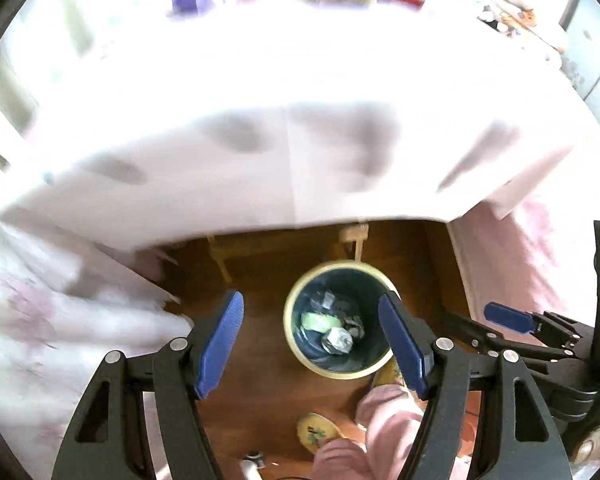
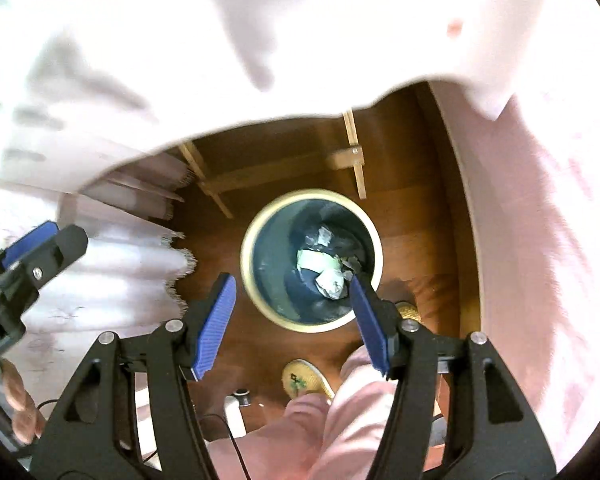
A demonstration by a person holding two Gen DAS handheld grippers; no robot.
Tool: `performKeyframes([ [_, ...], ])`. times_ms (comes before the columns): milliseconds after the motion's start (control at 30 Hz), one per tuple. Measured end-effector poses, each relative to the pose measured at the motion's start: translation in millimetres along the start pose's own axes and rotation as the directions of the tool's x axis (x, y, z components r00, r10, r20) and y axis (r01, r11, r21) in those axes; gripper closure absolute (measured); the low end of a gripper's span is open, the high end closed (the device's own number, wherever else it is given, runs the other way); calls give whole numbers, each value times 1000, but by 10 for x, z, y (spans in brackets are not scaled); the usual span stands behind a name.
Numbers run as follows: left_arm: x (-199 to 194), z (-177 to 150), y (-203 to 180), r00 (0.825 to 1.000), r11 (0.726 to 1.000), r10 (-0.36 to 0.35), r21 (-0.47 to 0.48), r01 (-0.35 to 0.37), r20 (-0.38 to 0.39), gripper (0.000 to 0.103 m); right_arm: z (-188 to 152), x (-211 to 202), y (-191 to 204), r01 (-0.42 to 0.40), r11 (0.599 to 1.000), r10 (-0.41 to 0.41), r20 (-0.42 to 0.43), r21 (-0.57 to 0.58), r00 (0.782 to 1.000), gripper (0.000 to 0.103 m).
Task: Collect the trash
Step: 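Raise both open tools back toward the table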
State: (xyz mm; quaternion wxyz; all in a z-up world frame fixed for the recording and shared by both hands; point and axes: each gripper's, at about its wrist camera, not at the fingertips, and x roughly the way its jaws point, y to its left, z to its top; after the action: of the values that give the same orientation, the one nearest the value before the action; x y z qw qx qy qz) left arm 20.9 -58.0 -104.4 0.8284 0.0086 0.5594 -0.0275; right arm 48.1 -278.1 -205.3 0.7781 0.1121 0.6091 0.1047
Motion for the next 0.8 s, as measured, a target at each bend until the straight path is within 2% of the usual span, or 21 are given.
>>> performKeyframes([
  [133,-655,168,27,997,1000,-17,20,16,73,32,56,-578,237,-14,1000,14,40,-14,999,46],
  [300,-1376,301,82,983,999,-15,44,7,185,32,132,-1219,495,-7,998,15,114,-66,993,46],
  [400,-1680,399,154,969,1000,-2,30,-6,248,29,187,-1584,620,-6,996,19,161,-84,987,46],
  [500,-1950,473,225,960,1000,-7,18,2,279,29,252,-1944,743,-9,994,32,212,-110,977,46],
  [800,-2573,727,314,933,999,-22,51,4,359,29,392,-2635,1100,42,983,25,355,-180,934,46],
])
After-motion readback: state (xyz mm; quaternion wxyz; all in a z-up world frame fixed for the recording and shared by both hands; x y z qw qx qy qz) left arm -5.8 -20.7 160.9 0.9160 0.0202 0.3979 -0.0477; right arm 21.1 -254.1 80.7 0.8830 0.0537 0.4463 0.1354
